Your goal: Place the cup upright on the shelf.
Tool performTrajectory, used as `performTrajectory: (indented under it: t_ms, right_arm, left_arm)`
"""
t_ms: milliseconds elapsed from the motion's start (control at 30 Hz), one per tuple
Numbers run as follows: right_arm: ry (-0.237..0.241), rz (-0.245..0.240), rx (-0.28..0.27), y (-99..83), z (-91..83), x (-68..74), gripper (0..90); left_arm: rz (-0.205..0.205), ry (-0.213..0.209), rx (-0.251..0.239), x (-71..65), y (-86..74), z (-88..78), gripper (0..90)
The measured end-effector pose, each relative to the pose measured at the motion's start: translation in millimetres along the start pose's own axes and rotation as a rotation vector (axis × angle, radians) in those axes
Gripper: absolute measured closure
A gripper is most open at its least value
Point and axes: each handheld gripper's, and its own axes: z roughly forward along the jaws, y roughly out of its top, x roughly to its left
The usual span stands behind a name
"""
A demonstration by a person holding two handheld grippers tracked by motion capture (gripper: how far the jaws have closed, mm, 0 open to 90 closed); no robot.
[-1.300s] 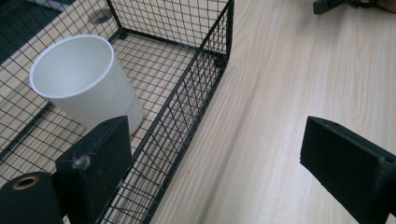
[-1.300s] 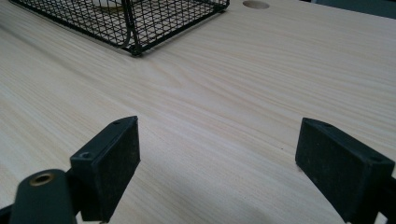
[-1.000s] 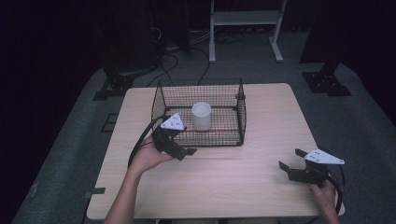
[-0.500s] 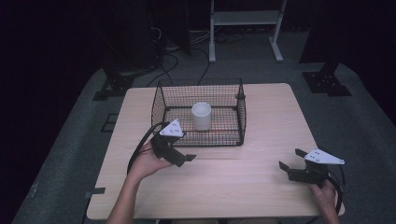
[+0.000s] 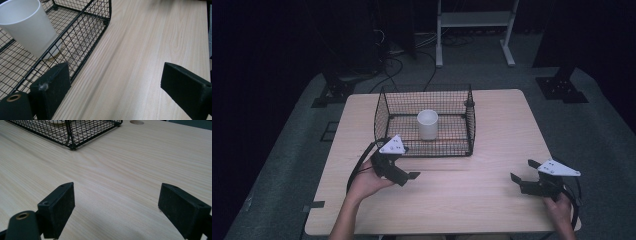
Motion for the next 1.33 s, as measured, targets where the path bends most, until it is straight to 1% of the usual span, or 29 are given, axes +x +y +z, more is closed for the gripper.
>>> performTrajectory:
  t_ms: [33,67,167,200,267,467,533,567,600,667,767,800,833,900,1000,1033,1067,1100,1167,1200,1233,1267,1300,1333]
  right_arm:
    - [0.0,0.0,0.0,0.0,0.0,0.0,13.1]
    - [-0.001,-0.001,-0.001,0.0,0.1,-0.4,13.1]
    - [-0.001,0.003,0.001,0.0,0.0,-0.2,13.1]
    - [-0.001,0.002,0.001,0.0,0.0,-0.1,13.1]
    - [-0.001,0.0,0.001,0.0,0.2,-0.1,13.1]
    - [-0.002,0.002,0.0,0.0,0.2,-0.3,13.1]
    - [-0.002,0.001,0.002,0.0,0.2,-0.2,13.1]
    - [-0.002,0.001,0.002,0.0,0.2,-0.2,13.1]
    - [-0.004,0.002,0.001,0.0,0.2,-0.3,13.1]
    - [-0.003,0.001,0.002,0.1,0.3,-0.2,13.1]
    - [-0.004,0.001,0.004,0.1,0.4,0.0,13.1]
    - [-0.004,0.002,0.003,0.1,0.4,-0.1,13.1]
    - [-0.004,0.002,0.003,0.1,0.3,0.0,13.1]
    - [-0.006,0.001,0.003,0.1,0.3,0.1,13.1]
    - [-0.006,0.0,0.002,0.1,0.3,0.2,13.1]
    - [-0.006,0.0,0.002,0.1,0.3,0.2,13.1]
    - [-0.007,0.001,0.002,0.0,0.2,0.0,13.1]
    - [-0.007,0.001,0.002,0.0,0.2,0.0,13.1]
    - [-0.006,-0.001,0.002,0.0,0.3,0.3,13.1]
    - [-0.007,-0.002,0.002,0.0,0.3,0.5,13.1]
    - [-0.007,-0.002,0.002,0.0,0.3,0.5,13.1]
    - [-0.007,-0.003,0.002,0.0,0.4,0.5,13.1]
    - [-0.007,-0.003,0.002,0.0,0.4,0.5,13.1]
    - [-0.007,-0.005,0.003,0.0,0.4,0.7,13.1]
  left_arm:
    - [0.0,0.0,0.0,0.0,0.0,0.0,8.3]
    - [-0.01,-0.001,0.004,-1.1,-2.3,0.1,8.3]
    - [-0.008,0.002,0.0,-3.3,-4.4,-0.7,8.3]
    - [-0.015,0.001,-0.002,-4.2,-6.8,-1.6,8.3]
    - [-0.015,0.003,-0.002,-4.7,-8.0,-2.1,8.3]
    - [-0.034,-0.003,-0.026,-10.0,-15.8,-5.3,8.3]
    - [-0.038,0.006,-0.032,-11.8,-19.5,-6.5,8.3]
    - [-0.043,0.002,-0.036,-12.2,-20.6,-6.7,8.3]
    - [-0.045,0.002,-0.036,-12.8,-22.0,-7.1,8.3]
    - [-0.042,0.019,-0.023,-13.9,-23.9,-7.8,8.3]
    - [-0.046,0.019,-0.033,-15.3,-26.9,-9.9,8.3]
    - [-0.054,0.018,-0.035,-15.6,-28.3,-10.5,8.3]
    - [-0.061,0.015,-0.043,-16.1,-30.3,-11.1,8.3]
    - [-0.067,0.026,-0.048,-17.7,-34.4,-12.0,8.3]
    - [-0.083,0.027,-0.064,-20.7,-41.7,-12.4,8.3]
    - [-0.087,0.03,-0.068,-22.2,-43.6,-12.4,8.3]
    - [-0.096,0.032,-0.077,-26.8,-49.4,-12.8,8.3]
    - [-0.096,0.032,-0.077,-26.8,-49.4,-12.8,8.3]
    - [-0.1,0.029,-0.088,-32.0,-55.1,-12.5,8.3]
    - [-0.1,0.037,-0.053,-34.6,-60.8,-10.3,8.3]
    - [-0.1,0.037,-0.053,-34.6,-60.8,-10.3,8.3]
    - [-0.118,0.029,-0.05,-35.4,-68.4,-8.8,8.3]
    - [-0.118,0.029,-0.05,-35.4,-68.4,-8.8,8.3]
    - [-0.129,0.012,-0.064,-35.8,-72.8,-8.4,8.4]
